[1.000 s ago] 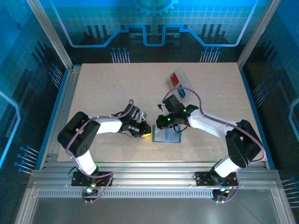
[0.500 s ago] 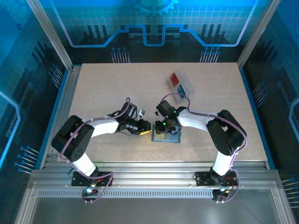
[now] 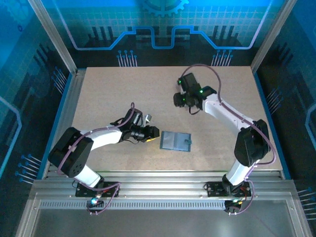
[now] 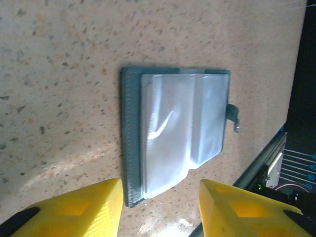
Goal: Put the credit cards into the card holder
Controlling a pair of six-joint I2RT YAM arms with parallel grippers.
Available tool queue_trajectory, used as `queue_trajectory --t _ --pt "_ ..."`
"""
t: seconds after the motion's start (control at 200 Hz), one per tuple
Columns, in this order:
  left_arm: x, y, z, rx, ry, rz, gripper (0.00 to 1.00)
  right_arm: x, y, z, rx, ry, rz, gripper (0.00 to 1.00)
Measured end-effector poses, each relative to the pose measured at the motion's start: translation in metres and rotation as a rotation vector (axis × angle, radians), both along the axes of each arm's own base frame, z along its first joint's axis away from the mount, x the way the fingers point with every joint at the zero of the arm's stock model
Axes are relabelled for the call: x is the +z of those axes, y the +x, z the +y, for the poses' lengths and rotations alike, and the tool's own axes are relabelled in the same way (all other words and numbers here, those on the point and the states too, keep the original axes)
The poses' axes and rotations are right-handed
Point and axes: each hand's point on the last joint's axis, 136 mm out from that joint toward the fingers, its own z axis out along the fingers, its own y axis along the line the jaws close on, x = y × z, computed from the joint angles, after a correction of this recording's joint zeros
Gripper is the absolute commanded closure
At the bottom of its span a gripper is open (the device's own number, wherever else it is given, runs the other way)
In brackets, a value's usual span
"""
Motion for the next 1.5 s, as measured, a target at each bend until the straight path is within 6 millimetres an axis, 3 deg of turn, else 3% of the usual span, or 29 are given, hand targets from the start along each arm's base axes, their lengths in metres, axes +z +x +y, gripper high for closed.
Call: queue_trajectory --t 0.105,0.47,0.67,1.501 --pt "0.015 0.000 0.001 0.001 -0.025 -0.055 0.47 -0.002 0.025 -0.018 -0.025 -0.071 -0.005 0.62" --pt "0.038 -0.004 0.007 0.005 -0.057 -0.187 0.20 -0.063 0.077 -0.067 -0.065 -0.197 0.139 0.59" --pt "0.043 -0.001 0.008 0.015 -0.064 -0.218 0.15 -0.070 0.084 -0.067 -0.040 -0.211 0.159 0.59" --pt "0.042 -0.001 0.008 0.016 -0.064 -0.218 0.14 -0.092 0.101 -0.070 -0.009 -0.260 0.184 0.61"
